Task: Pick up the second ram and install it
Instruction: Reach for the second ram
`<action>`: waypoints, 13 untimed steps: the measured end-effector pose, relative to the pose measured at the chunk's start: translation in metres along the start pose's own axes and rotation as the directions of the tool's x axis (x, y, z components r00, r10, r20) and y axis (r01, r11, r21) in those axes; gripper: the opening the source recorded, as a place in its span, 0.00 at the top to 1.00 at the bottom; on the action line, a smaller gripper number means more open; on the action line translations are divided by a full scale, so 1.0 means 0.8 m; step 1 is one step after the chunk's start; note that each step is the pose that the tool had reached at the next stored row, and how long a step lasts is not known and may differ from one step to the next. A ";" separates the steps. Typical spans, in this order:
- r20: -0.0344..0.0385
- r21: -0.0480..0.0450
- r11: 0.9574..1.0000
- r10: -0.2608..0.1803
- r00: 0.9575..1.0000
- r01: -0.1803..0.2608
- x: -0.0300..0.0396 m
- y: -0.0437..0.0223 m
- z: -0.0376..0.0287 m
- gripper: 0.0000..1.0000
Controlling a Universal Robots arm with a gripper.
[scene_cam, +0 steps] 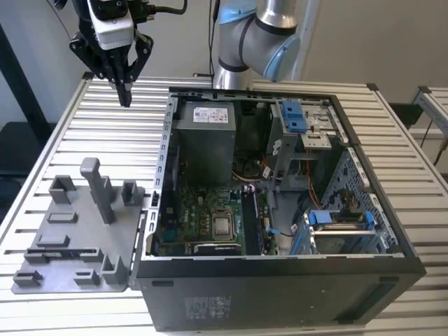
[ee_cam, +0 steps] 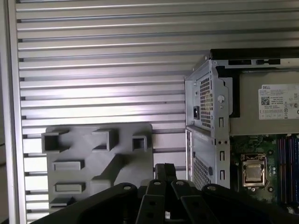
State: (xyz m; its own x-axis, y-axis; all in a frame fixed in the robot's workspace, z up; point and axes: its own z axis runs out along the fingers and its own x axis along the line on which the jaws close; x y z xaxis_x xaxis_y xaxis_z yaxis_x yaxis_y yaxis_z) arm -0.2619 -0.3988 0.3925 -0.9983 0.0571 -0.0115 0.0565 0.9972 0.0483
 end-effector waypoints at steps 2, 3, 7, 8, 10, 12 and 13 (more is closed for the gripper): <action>0.000 0.000 1.000 -0.001 1.000 0.001 0.0059 -0.0003 0.0000 0.89; 0.000 0.000 1.000 -0.001 1.000 0.001 0.0088 -0.0005 0.0000 0.89; -0.001 0.000 1.000 -0.002 1.000 0.002 0.0205 -0.0012 0.0001 0.89; -0.001 0.000 1.000 -0.003 1.000 0.003 0.0233 -0.0014 0.0001 0.89; -0.001 0.000 1.000 -0.003 1.000 0.003 0.0302 -0.0017 0.0000 0.89; -0.002 0.000 1.000 -0.004 1.000 0.004 0.0395 -0.0022 -0.0001 0.89; -0.002 0.000 1.000 -0.004 1.000 0.004 0.0440 -0.0025 -0.0002 0.89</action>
State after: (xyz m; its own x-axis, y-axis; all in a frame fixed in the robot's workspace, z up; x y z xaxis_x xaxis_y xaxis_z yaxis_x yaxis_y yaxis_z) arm -0.2972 -0.3988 0.3922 -0.9985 0.0529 -0.0102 0.0523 0.9975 0.0482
